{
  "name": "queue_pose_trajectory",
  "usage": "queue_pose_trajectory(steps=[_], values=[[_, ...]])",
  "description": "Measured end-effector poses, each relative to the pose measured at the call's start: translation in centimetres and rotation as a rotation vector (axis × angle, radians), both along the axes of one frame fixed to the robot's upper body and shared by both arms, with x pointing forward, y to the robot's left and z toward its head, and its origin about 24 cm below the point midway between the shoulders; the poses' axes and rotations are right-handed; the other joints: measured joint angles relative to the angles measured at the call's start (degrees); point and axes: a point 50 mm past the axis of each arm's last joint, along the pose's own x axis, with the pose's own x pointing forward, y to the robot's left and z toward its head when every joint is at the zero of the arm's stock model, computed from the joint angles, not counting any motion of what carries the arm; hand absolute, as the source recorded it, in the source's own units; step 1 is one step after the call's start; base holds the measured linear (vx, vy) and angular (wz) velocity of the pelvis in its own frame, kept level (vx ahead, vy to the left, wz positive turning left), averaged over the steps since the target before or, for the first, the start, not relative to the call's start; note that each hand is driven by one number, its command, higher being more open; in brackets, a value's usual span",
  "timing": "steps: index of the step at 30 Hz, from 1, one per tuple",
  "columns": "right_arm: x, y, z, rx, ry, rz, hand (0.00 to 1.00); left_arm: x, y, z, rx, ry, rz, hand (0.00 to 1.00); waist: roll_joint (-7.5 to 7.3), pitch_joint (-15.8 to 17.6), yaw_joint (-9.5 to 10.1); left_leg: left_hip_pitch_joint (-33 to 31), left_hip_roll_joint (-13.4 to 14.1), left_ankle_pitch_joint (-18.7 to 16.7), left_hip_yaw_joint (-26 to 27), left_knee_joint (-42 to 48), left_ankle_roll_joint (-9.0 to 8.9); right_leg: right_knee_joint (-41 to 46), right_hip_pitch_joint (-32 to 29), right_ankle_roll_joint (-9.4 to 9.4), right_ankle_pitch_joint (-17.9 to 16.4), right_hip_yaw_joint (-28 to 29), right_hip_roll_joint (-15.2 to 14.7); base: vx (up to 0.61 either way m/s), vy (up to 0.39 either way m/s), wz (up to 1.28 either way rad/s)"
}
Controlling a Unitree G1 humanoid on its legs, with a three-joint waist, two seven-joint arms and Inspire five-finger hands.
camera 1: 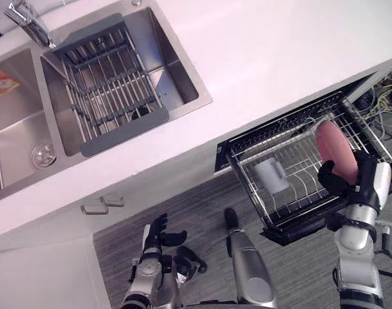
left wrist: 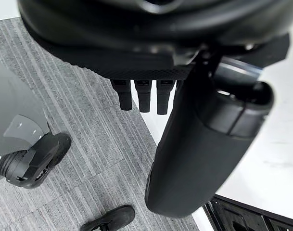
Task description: Walk over to the sink, pick up the cup, carry it to the dishwasher, place the cup inside the dishwasher, then close the dishwasher door
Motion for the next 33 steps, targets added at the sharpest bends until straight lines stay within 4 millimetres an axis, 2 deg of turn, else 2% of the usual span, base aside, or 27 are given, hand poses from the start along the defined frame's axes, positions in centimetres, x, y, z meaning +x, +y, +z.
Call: queue_pose_trajectory(steps=[2, 3, 8, 14, 16, 19, 21, 22, 24, 25, 27, 28, 29, 30, 31, 33], values=[[0.7, 0.2, -0.3, 0.031, 0.012, 0.014, 0.3, 0.7, -0.3, 0.4, -0.004, -0.02, -0.006, 0.9, 0.35, 1.01, 0.63, -0.08, 0.01, -0.01, 0.02, 0.05, -0.01, 0.21, -0.14, 0.02, 0.0, -0.05, -0.03, 0.02, -0.009, 0.01], [0.9, 0.3, -0.4, 0.036, 0.018, 0.017, 0.9, 0.9, -0.4, 0.6, -0.005, -0.028, -0.01, 0.9, 0.49, 1.18, 1.07, -0.25, 0.01, -0.02, 0.09, 0.04, -0.03, 0.24, -0.38, 0.02, 0.0, -0.01, -0.03, 0.0, 0.0, 0.0], [1.8, 0.6, -0.8, 0.077, 0.034, 0.029, 0.9, 1.5, -0.4, 0.9, -0.003, -0.045, -0.014, 0.9, 0.53, 1.45, 1.14, -0.61, 0.01, -0.04, 0.12, 0.14, -0.06, 0.44, -0.82, 0.03, -0.02, 0.03, -0.03, 0.0, 0.0, 0.0], [1.7, 1.1, 0.0, 0.085, -0.008, 0.033, 0.9, 2.1, -0.6, 1.3, -0.004, -0.062, -0.018, 0.9, 0.38, 1.56, 1.23, -0.56, 0.29, -0.15, 0.34, 0.45, -0.11, 0.48, -0.83, 0.02, -0.02, 0.1, 0.15, 0.0, 0.0, 0.0], [0.7, 1.5, 1.4, 0.053, -0.068, 0.044, 0.9, 2.3, -0.6, 1.5, -0.004, -0.071, -0.018, 0.9, 0.29, 1.62, 1.28, -0.56, 0.4, -0.15, 0.37, 0.54, -0.11, 0.49, -0.83, 0.04, -0.01, 0.11, 0.26, 0.0, 0.0, 0.0], [-2.2, 1.6, 4.4, 0.016, -0.234, -0.002, 0.9, 2.9, -0.2, 2.2, 0.004, -0.109, 0.0, 0.9, -1.27, 2.52, 1.25, -0.46, 1.55, -0.62, 0.38, 1.96, -0.2, 0.75, -0.45, 0.04, -0.01, -0.09, 0.84, 0.01, -0.031, -0.01], [-3.5, 1.3, 4.8, 0.011, -0.277, -0.042, 0.9, 3.0, -0.2, 2.3, 0.005, -0.112, 0.005, 0.9, -1.72, 2.75, 1.24, -0.18, 2.21, -1.03, 0.32, 2.81, -0.27, 0.82, 0.06, 0.04, -0.02, -0.22, 1.18, 0.01, -0.048, -0.02], [-5.7, 0.4, 4.4, 0.017, -0.295, -0.117, 0.9, 2.9, -0.3, 2.2, 0.002, -0.105, 0.006, 0.9, -2.31, 2.77, 1.18, 0.44, 2.78, -1.51, 0.19, 3.55, -0.19, 0.85, 1.01, -0.02, -0.2, -0.44, 1.43, 0.0, -0.041, 0.0], [-7.4, -0.3, 3.3, 0.053, -0.275, -0.173, 0.9, 2.7, -0.2, 2.1, 0.001, -0.1, 0.014, 0.9, -2.85, 2.78, 0.92, 1.01, 3.04, -1.84, -0.05, 3.93, -0.29, 1.0, 1.74, -0.03, -0.52, -0.75, 1.46, 0.0, -0.008, 0.02], [-8.7, -0.7, 2.0, 0.096, -0.242, -0.222, 0.9, 2.6, 0.0, 2.0, -0.001, -0.094, 0.027, 0.9, -3.28, 2.67, 0.74, 1.37, 3.29, -2.15, -0.23, 4.26, -0.42, 1.19, 2.24, -0.14, -0.84, -1.18, 1.49, -0.01, -0.022, 0.05], [-12.3, -1.4, -2.2, 0.244, -0.124, -0.366, 0.9, 1.9, 0.9, 1.5, 0.0, -0.074, 0.071, 0.9, -4.59, 1.95, 0.0, 1.66, 3.32, -2.74, -0.51, 4.51, -0.81, 2.02, 2.61, -0.29, -1.67, -1.66, 1.25, 0.0, -0.024, 0.06], [-13.1, -1.4, -3.4, 0.293, -0.095, -0.399, 0.9, 1.6, 1.2, 1.3, 0.0, -0.066, 0.085, 0.9, -4.87, 1.79, -0.46, 1.73, 3.31, -2.76, -0.63, 4.57, -0.77, 2.12, 2.73, -0.31, -1.8, -1.81, 1.18, 0.03, -0.015, 0.04], [-14.7, -1.2, -6.6, 0.412, -0.01, -0.472, 0.9, 0.9, 1.7, 0.9, 0.0, -0.039, 0.112, 0.9, -5.32, 1.48, -1.27, 2.11, 3.34, -2.79, -0.63, 4.67, -0.74, 2.21, 3.08, -0.36, -1.95, -1.9, 1.16, 0.04, -0.011, 0.0], [-15.3, -1.0, -7.8, 0.461, 0.023, -0.498, 0.9, 0.7, 1.7, 0.7, 0.001, -0.031, 0.115, 0.9, -5.34, 1.45, -1.51, 2.23, 3.36, -2.82, -0.62, 4.75, -0.76, 2.32, 3.14, -0.33, -2.02, -1.89, 1.16, 0.04, -0.015, -0.05], [-16.4, -0.2, -10.1, 0.56, 0.089, -0.533, 0.9, 0.4, 1.9, 0.5, 0.002, -0.018, 0.125, 0.9, -5.33, 1.44, -1.66, 2.58, 3.4, -3.03, -0.42, 4.83, -0.79, 2.83, 3.14, -0.27, -2.32, -1.86, 1.17, 0.03, -0.013, -0.07], [-17.2, 1.9, -13.2, 0.728, 0.181, -0.536, 0.9, -0.2, 2.2, 0.2, 0.003, 0.0, 0.142, 0.9, -5.32, 1.44, -2.15, 3.14, 3.47, -3.19, -0.15, 5.01, -0.95, 3.64, 3.08, -0.44, -2.77, -1.86, 1.19, 0.03, -0.026, -0.08]])
